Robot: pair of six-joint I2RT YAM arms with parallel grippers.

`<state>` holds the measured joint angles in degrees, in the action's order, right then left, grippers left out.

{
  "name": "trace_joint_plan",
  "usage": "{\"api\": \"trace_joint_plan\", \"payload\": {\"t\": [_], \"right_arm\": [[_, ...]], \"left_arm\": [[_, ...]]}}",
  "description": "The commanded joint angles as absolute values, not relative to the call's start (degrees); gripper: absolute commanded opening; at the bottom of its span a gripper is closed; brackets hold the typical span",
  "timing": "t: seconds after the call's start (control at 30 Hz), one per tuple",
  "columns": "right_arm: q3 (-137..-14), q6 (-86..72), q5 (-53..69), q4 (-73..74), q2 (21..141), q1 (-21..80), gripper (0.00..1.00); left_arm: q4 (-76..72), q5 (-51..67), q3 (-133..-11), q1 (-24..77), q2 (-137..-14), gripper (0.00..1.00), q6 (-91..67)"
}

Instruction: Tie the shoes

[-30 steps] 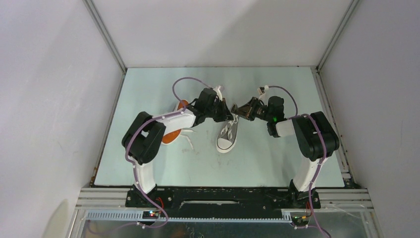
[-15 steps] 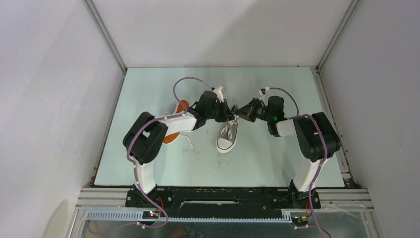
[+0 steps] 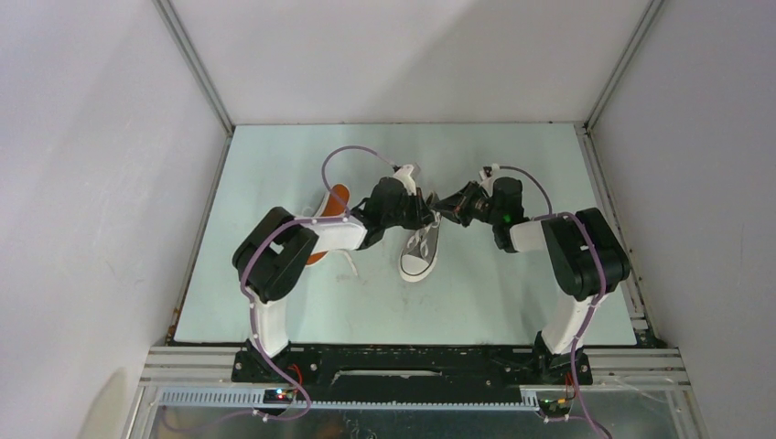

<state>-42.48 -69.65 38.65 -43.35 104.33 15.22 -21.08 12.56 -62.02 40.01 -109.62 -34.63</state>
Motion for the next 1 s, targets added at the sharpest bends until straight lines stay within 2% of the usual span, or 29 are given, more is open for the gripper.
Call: {"api": "trace_joint_plan", "payload": {"t": [0.0, 0.23, 0.43, 0.73, 0.97], "right_arm": [[-44.0, -73.1, 36.9, -44.5, 102.9, 17.8, 0.00], [-43.9, -74.3, 28.8, -37.2, 99.8, 20.3, 0.00], [-42.1, -80.0, 22.7, -37.4, 98.0, 21.6, 0.00], [-42.0, -82.1, 15.1, -25.2, 90.2, 21.1, 0.00], [-42.0, -84.5, 15.3, -23.3, 90.3, 20.4, 0.00]], "left_arm": [[-26.6, 8.9, -60.4, 41.1, -110.7, 0.00, -32.1], [-32.3, 8.9, -57.1, 41.5, -110.5, 0.00, -31.9], [-40.1, 11.1, -53.2, 42.5, -110.6, 0.00, -31.8], [-51.0, 10.7, -49.9, 44.1, -112.1, 0.00, -30.0], [-57.2, 9.8, -49.4, 45.3, -114.4, 0.00, -30.9]]}}
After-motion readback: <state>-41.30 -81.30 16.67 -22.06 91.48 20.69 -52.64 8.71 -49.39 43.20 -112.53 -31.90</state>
